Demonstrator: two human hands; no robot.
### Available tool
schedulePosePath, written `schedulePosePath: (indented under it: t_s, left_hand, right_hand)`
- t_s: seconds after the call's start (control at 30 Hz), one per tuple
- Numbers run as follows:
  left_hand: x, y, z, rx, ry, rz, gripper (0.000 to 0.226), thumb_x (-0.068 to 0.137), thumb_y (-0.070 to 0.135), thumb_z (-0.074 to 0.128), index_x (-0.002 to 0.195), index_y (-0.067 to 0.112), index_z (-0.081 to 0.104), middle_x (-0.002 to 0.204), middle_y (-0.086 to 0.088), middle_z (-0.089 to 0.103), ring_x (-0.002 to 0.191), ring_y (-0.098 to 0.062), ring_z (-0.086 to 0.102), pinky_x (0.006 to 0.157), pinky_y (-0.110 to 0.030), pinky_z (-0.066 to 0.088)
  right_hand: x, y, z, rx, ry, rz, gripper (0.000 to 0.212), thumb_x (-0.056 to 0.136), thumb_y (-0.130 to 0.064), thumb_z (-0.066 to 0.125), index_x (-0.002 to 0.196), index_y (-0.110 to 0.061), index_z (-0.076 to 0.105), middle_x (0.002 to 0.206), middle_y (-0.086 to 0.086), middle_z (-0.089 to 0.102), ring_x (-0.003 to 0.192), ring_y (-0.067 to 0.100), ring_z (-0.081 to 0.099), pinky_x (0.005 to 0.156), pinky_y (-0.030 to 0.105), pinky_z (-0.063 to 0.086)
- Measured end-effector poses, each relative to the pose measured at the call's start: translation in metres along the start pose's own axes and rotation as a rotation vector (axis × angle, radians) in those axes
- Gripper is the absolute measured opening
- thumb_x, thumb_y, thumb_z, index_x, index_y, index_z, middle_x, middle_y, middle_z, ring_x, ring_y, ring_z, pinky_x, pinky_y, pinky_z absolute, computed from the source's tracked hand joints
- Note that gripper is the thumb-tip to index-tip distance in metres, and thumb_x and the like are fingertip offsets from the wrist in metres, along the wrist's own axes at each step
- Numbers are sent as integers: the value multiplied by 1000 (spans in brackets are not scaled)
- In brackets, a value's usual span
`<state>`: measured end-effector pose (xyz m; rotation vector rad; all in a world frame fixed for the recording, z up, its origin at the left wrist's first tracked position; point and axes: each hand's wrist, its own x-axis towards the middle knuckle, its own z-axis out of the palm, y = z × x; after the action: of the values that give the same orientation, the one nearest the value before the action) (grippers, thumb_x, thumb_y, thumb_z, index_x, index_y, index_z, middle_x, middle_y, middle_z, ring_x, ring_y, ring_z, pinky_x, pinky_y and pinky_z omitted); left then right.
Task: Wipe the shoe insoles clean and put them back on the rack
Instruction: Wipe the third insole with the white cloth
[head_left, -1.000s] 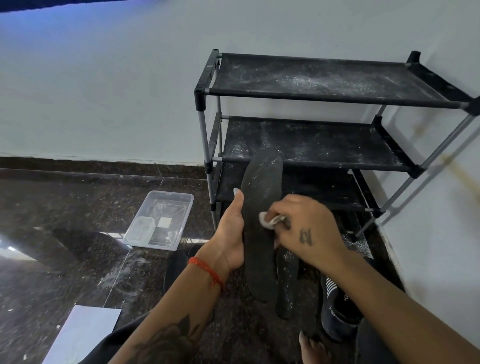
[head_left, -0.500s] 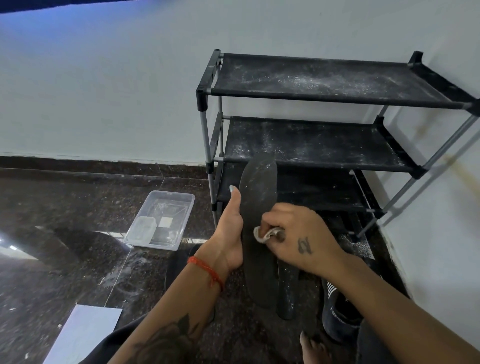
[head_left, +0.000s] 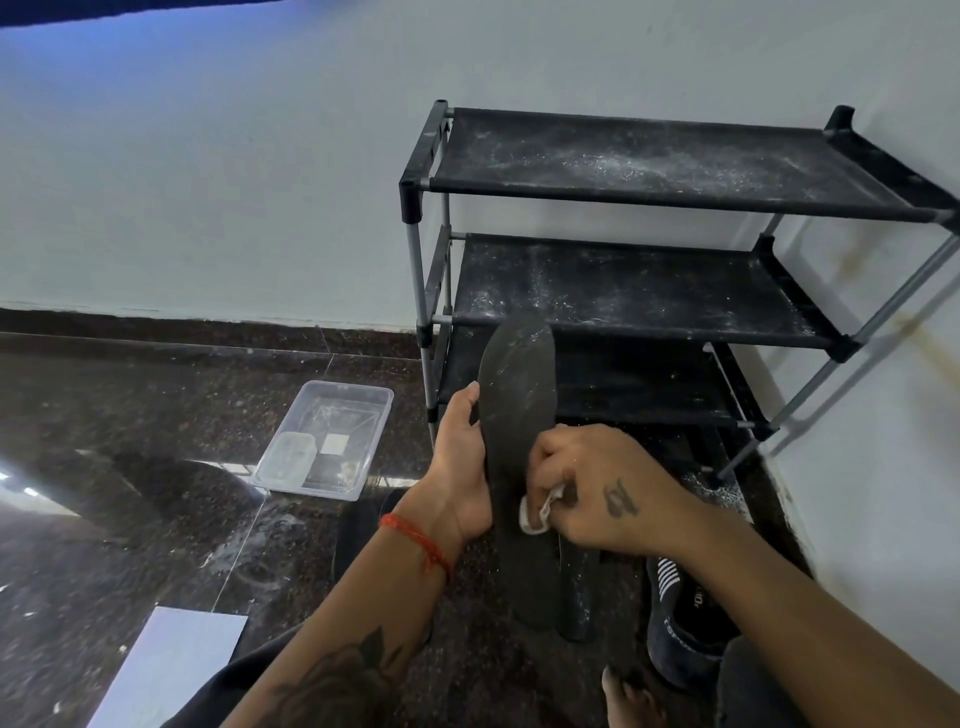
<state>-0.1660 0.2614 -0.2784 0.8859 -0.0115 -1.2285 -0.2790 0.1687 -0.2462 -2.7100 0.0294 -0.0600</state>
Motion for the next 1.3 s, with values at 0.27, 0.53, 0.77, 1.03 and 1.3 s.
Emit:
schedulePosePath:
  t_s: [0.27, 0.53, 0.77, 1.03, 1.3]
  left_hand:
    - [-3, 2, 1, -9, 7, 2, 54, 90, 46, 31, 93, 5, 65, 89, -17, 63, 74, -28, 63, 72, -36, 51]
    - [-1, 1, 2, 1, 7, -41, 78, 90, 69, 25, 108, 7, 68, 104, -14, 69, 86, -26, 69, 75, -35, 57]
    - [-2, 1, 6, -27, -41, -89, 70, 94, 62, 25, 107, 7, 67, 103, -18, 70, 85, -33, 69, 80, -46, 54]
    - [-2, 0, 2, 22, 12, -31, 54, 94, 49, 33, 97, 8, 67, 84, -12, 68, 72, -24, 67, 74, -34, 49]
    - [-4, -2, 8, 10, -68, -96, 57, 91, 47, 32, 103, 8, 70, 106, -17, 68, 93, -35, 66, 94, -51, 44]
  right_hand:
    - [2, 11, 0, 228, 577, 139, 18, 67, -3, 66, 75, -18, 72, 82, -7, 62, 70, 5, 58, 59, 15, 47]
    - [4, 7, 9, 138, 307, 64, 11, 74, -9, 73, 78, -19, 74, 85, -9, 62, 74, 5, 59, 67, 21, 51]
    - [4, 22, -4, 198, 618, 268, 21, 74, -1, 71, 85, -19, 73, 87, -6, 65, 80, 7, 61, 67, 11, 44]
    - [14, 5, 19, 201, 456, 60, 28, 69, 5, 71, 83, -18, 75, 84, -10, 62, 76, 2, 58, 68, 8, 44]
    - [10, 34, -2, 85, 692, 320, 15, 79, -8, 68, 91, -15, 73, 88, -1, 66, 78, 6, 57, 71, 0, 36]
